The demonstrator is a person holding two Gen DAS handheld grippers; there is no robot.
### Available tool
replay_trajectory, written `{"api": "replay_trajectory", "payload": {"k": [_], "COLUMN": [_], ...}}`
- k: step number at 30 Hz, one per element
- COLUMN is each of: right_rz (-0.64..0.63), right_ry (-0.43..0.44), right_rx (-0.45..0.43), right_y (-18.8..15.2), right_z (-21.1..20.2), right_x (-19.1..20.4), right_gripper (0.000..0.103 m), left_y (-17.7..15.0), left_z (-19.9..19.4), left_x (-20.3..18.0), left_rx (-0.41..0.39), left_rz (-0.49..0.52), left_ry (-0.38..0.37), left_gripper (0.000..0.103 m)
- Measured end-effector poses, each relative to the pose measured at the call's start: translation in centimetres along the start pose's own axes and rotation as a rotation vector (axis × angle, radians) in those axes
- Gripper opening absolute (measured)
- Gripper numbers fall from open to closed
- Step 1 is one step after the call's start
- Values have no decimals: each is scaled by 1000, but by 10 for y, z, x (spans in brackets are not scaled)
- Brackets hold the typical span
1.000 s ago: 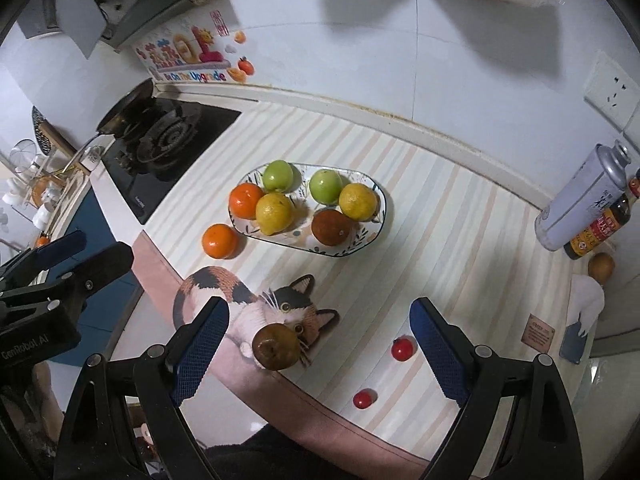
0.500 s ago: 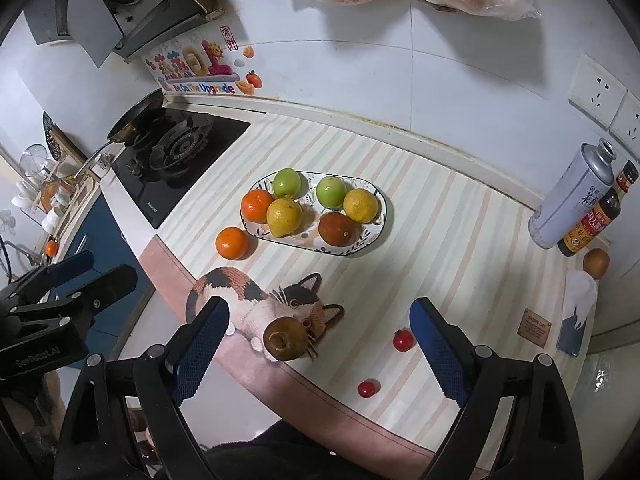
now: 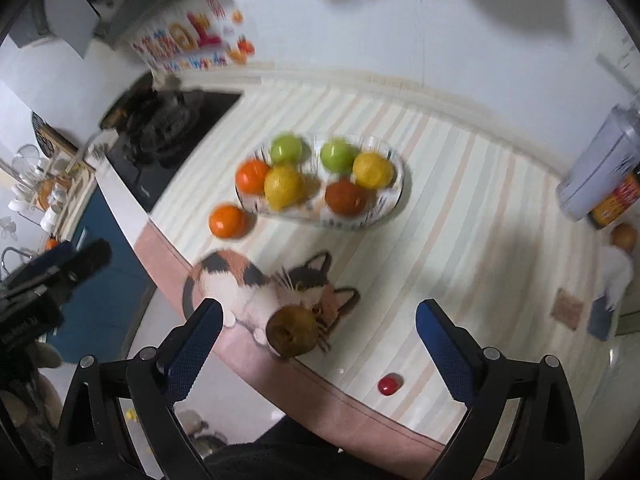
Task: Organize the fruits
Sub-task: 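Grasp the brown pear with the right tool while the left tool grasps the tangerine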
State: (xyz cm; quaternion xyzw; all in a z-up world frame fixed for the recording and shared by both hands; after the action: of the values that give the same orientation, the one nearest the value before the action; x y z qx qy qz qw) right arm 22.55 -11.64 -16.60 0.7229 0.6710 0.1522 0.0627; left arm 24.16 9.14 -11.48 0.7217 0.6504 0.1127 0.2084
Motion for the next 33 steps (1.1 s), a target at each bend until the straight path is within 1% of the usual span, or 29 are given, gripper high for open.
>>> {"api": "replay_trajectory", "payload": {"k": [7, 10, 13, 14, 16, 18, 19, 21, 23, 26, 29, 31, 33], "right_rz": [40, 44, 29, 20, -6, -21, -23, -27, -38, -16, 19, 38, 49], "right_ry": [72, 87, 83, 77, 60, 40, 39, 37, 13, 8, -5, -13, -20], "right_rx": [261, 344, 401, 415, 426, 424, 420, 414, 405, 407, 389, 379, 380], "right_y": [-15, -25, -32, -35, -38, -39, -39, -37, -36, -29, -19, -13, -5], "right_z": [124, 166, 193, 200, 209, 213, 214, 214, 212, 209, 206, 205, 207], "right_x": [16, 28, 39, 43, 51, 53, 52, 52, 50, 40, 27, 19, 14], "right_gripper": [99, 99, 99, 97, 92, 73, 70, 70, 70, 70, 70, 70, 70], "left_y": [-13, -20, -23, -23, -20, -12, -8, 2, 12, 29, 40, 44, 44], "left_z": [64, 90, 109, 115, 125, 135, 139, 148, 159, 180, 203, 220, 237], "left_x": [33, 45, 54, 56, 59, 62, 63, 65, 67, 67, 61, 57, 53], "left_rx": [120, 176, 213, 221, 232, 238, 239, 240, 249, 264, 295, 329, 364], "left_rz": [-24, -30, -33, -36, -38, -35, -34, -38, -48, -56, -29, -10, 17], "left_ry": [114, 147, 165, 166, 168, 166, 161, 136, 117, 80, 77, 58, 67], "left_gripper": [101, 101, 101, 101, 101, 101, 101, 101, 101, 101, 101, 101, 101]}}
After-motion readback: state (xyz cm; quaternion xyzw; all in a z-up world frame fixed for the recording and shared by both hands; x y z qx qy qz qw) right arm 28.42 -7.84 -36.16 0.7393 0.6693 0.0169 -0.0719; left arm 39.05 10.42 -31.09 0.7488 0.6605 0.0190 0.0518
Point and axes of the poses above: each gripper's, at about its wrist camera, not at the fingertips, and z roughly the way its jaws point, x to its left, y to its top, the point moved 1 cm from there along z, roughly the way its jaws point, and after that the axes turned 7 degrees about -y, right-handed, at the moved point
